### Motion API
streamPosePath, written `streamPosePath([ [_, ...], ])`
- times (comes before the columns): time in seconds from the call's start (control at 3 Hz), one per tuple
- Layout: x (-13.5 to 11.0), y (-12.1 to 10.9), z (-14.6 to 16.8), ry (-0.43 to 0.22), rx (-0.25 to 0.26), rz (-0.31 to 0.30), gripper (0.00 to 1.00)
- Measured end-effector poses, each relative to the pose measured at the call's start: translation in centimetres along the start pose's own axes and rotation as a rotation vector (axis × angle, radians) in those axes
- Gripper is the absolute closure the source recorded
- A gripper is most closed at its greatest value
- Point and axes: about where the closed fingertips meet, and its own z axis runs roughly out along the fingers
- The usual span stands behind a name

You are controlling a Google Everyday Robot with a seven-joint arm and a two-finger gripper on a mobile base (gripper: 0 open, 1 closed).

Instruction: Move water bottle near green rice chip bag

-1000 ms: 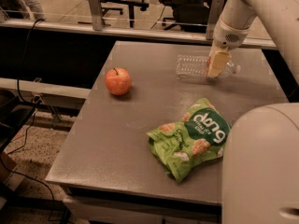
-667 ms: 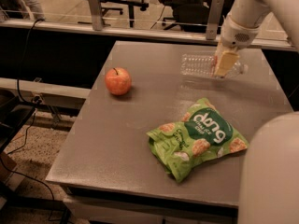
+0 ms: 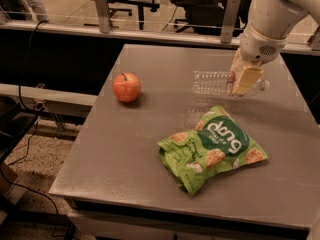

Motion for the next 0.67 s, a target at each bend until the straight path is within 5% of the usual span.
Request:
streamPosePath([
  [0.33,-0.6,2.2,0.7,-0.001,-0.034,-0.026,1.0],
  [0.67,-0.8,3.2,1.3,0.011,-0.049,-0.037,0.82],
])
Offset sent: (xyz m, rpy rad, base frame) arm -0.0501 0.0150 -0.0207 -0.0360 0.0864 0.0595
